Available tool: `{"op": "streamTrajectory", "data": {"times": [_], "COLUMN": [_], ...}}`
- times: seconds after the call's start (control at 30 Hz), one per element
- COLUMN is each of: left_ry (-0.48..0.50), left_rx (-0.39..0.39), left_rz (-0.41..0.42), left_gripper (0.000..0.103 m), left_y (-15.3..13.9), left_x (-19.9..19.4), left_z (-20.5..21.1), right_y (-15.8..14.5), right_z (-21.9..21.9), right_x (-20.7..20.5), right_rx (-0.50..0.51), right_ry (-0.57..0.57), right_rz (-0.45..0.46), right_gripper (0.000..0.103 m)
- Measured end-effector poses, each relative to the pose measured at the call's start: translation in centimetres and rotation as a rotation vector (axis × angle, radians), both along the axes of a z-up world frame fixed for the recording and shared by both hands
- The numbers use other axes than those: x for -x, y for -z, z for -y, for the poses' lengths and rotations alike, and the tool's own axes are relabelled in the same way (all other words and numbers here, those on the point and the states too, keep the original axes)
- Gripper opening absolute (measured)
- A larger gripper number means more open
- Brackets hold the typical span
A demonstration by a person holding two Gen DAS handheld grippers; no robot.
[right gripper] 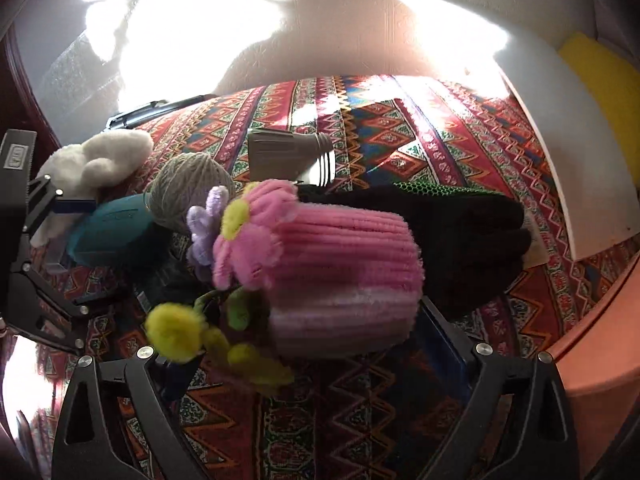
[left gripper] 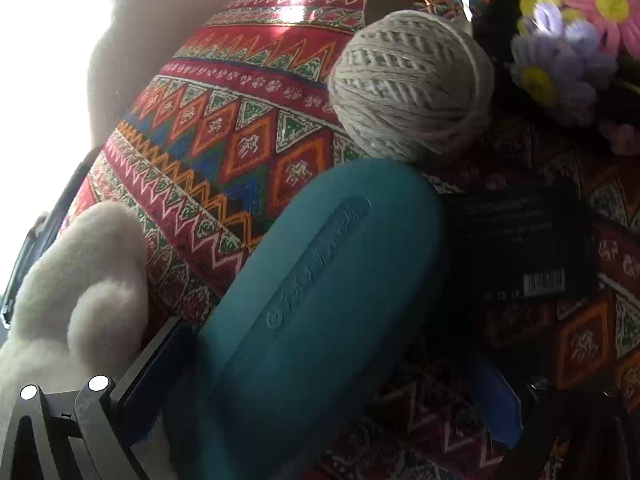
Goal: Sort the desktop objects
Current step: 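Grasp the pink flower pot with the right tool while the left tool grasps the teal glasses case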
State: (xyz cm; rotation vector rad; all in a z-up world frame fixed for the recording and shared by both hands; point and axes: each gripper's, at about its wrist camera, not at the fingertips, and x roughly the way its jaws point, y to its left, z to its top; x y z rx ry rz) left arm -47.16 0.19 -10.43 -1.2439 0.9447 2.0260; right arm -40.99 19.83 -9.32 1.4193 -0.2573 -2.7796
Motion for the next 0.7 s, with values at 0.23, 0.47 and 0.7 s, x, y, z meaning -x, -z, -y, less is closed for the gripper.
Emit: {"op": "streamTrajectory", "data": {"times": [0.23,0.47,0.7], "left_ry": [-0.137,-0.256,-0.304], "left_rx": [-0.044,-0.217,-0.260], "left_rz": [0.062,0.219,0.173], "left_gripper": [0.079,0.068,0.103], "left_y": [-0.7,-2.2,-1.0], "left_x": [-1.9,-13.2,-18.5], "left_z": [1.1,3.5,2.1], "right_y": [-0.8,-4.1,-7.3], "right_z": [-0.7,0.1,1.1], "right_x": [-0.7,-5.2,-11.0], "right_rx": [0.021,0.078,0.161], "right_ry": [-0.046,-0.094,-0.127], "right_rz": [-0.014,-0.062,-0.102], "right_gripper": [0.066,0.066,0.066]}}
